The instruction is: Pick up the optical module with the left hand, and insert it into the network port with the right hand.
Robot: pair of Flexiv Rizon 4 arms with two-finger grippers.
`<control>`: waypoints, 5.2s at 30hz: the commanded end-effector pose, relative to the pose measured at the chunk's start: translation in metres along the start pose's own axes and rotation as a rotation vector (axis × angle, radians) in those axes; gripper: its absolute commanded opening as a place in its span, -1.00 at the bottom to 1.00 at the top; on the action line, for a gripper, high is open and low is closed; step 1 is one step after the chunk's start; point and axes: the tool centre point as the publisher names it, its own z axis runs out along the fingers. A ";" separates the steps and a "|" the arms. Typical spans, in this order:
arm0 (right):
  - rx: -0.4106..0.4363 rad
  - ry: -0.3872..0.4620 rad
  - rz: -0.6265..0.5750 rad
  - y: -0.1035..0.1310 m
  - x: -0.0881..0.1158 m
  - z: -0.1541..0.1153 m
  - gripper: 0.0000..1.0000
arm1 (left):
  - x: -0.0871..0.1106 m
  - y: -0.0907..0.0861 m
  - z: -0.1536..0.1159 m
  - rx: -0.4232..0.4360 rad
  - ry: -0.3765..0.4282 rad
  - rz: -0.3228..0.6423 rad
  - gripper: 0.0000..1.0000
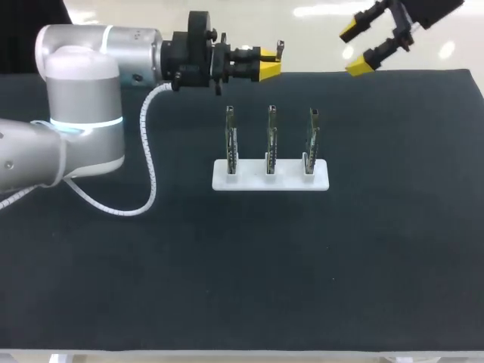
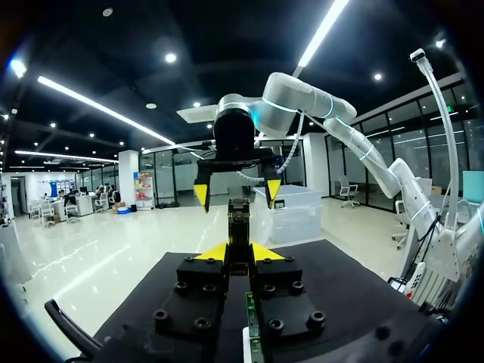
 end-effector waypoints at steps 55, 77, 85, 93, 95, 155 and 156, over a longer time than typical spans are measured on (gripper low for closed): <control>0.043 0.003 0.064 0.008 -0.085 0.060 -0.12 | 0.000 -0.002 0.000 -0.008 0.000 0.002 -1.00; 0.044 0.019 0.048 0.005 -0.086 0.063 -1.00 | 0.000 -0.002 0.000 -0.008 0.000 0.002 1.00; 0.040 0.024 0.043 0.005 -0.085 0.062 -1.00 | -0.002 -0.003 -0.005 -0.008 0.007 0.018 1.00; 0.035 0.029 0.036 0.004 -0.082 0.061 -1.00 | -0.001 -0.006 -0.027 -0.029 0.118 0.055 1.00; 0.034 0.031 0.035 0.004 -0.082 0.061 -1.00 | 0.000 -0.007 -0.036 -0.034 0.164 0.039 1.00; -0.020 0.148 0.064 0.010 -0.015 0.060 -1.00 | 0.001 -0.035 -0.149 0.184 0.516 -0.029 1.00; -0.018 0.151 0.062 0.011 -0.014 0.061 -1.00 | 0.001 -0.035 -0.149 0.184 0.516 -0.029 1.00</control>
